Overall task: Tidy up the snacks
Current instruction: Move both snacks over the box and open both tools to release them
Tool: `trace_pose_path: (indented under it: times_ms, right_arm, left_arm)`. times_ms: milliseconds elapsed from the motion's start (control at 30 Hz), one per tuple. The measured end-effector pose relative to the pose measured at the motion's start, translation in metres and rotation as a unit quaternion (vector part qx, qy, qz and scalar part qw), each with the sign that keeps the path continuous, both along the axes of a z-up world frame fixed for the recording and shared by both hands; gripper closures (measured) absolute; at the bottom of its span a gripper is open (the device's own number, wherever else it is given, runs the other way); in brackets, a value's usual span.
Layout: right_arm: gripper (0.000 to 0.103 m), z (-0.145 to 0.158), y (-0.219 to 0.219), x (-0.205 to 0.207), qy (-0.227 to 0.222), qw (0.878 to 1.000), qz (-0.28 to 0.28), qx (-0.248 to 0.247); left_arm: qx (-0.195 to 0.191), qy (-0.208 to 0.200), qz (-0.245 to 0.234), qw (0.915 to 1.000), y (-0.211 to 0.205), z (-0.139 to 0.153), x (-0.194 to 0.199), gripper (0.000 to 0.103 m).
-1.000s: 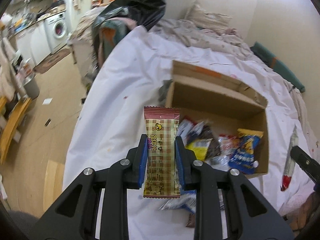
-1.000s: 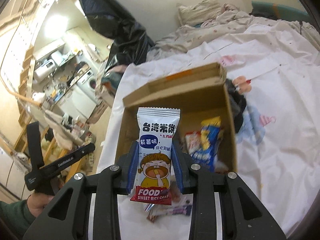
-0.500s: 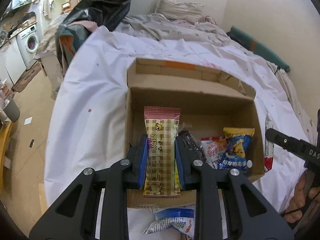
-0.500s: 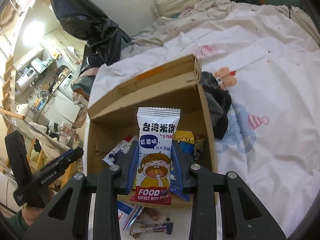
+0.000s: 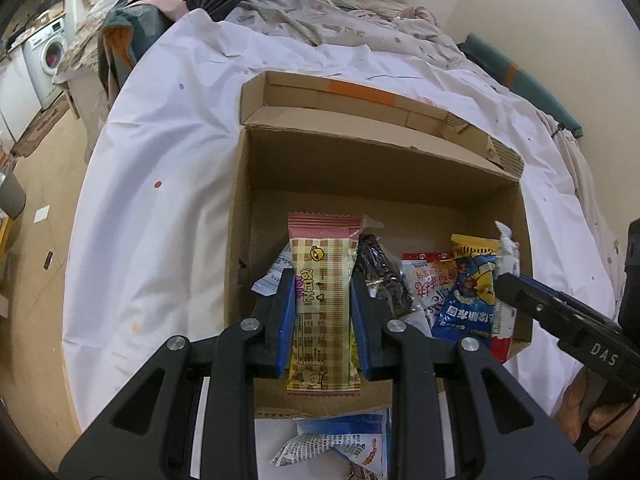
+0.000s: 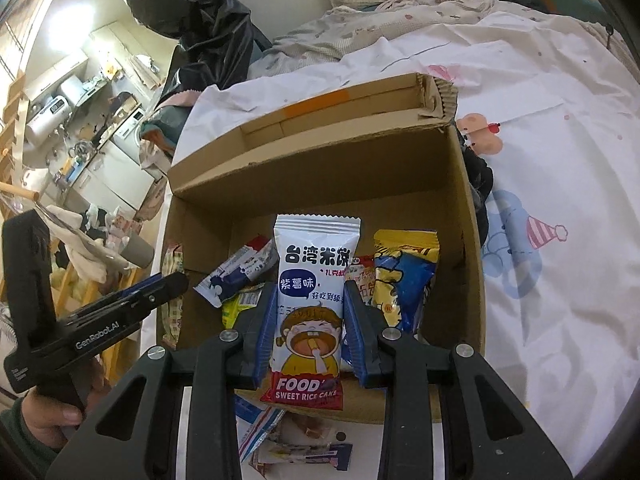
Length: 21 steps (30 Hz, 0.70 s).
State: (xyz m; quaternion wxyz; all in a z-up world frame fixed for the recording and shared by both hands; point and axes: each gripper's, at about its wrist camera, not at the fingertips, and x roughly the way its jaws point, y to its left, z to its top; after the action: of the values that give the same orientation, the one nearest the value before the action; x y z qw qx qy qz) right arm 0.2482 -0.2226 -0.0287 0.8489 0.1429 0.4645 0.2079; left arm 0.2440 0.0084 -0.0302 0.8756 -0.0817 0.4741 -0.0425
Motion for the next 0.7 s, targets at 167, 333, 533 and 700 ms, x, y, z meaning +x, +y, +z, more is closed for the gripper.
trace_pose_path:
  times_ms: [167, 333, 533, 700]
  right_arm:
    - [0.069, -0.007, 0.001, 0.003, 0.013, 1.000, -0.004, -0.005]
    - [0.068, -0.007, 0.002, 0.005, 0.015, 1.000, -0.006, -0.009]
    - [0.066, -0.012, -0.001, 0.009, 0.030, 0.999, -0.011, -0.001]
    - [0.047, -0.010, -0.001, 0.009, 0.027, 1.000, -0.010, 0.006]
  left_arm:
    - [0.010, 0.005, -0.007, 0.9999, -0.007, -0.002, 0.000, 0.080]
    - [0.019, 0.010, -0.009, 0.9997, -0.011, -0.005, 0.000, 0.080]
    - [0.029, 0.003, -0.012, 0.9995, -0.015, -0.002, -0.002, 0.068]
    - [0.042, -0.011, -0.003, 0.9991, -0.013, 0.002, -0.004, 0.029]
